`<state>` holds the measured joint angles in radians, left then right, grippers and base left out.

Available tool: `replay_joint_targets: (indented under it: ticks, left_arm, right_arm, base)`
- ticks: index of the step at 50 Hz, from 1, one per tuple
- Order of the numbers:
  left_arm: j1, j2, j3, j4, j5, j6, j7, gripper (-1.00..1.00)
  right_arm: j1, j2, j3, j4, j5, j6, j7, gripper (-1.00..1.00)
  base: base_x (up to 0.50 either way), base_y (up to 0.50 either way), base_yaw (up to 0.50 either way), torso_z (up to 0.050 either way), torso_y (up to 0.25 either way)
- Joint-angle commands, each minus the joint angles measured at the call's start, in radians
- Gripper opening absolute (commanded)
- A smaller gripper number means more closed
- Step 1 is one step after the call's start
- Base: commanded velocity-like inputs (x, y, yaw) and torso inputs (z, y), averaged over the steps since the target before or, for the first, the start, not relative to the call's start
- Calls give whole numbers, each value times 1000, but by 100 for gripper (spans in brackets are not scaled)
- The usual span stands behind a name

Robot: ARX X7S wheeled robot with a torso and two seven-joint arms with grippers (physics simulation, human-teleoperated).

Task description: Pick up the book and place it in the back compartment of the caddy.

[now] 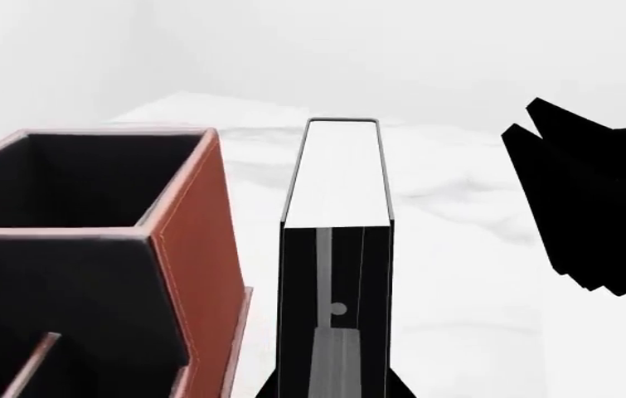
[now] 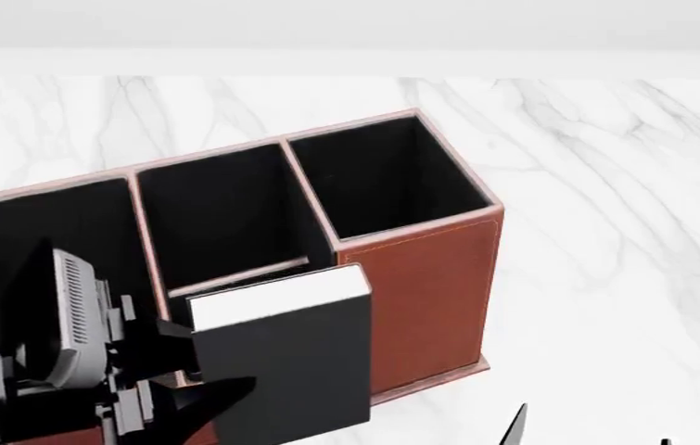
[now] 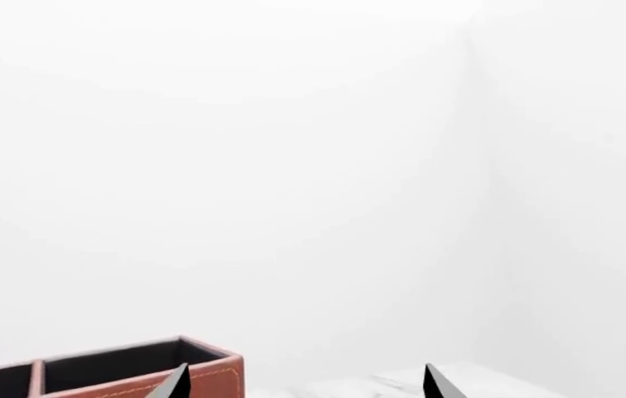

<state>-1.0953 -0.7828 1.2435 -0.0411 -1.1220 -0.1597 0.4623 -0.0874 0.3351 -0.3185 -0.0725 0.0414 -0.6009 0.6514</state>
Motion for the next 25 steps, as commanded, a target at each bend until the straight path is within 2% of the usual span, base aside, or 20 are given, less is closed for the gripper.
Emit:
replay_joint_targets:
  ticks: [1,17,25]
  left_arm:
    - [-64,-16,-30,18,-48,-63,26,-100]
    - [-92,-2,-32,-62,-14,-67,41,-100]
    - [-91,4,-25,-67,27,-58,4,-100]
  right_arm:
    - [3,1,-4,10,1,-11,0,100]
    - [4,2,-8,7,-3,-6,4,100]
    - [6,1,-11,14,-3,-13,4,100]
  base:
    - [0,0,0,0,0]
    - [0,0,0,1,1]
    - [0,0,0,0,1]
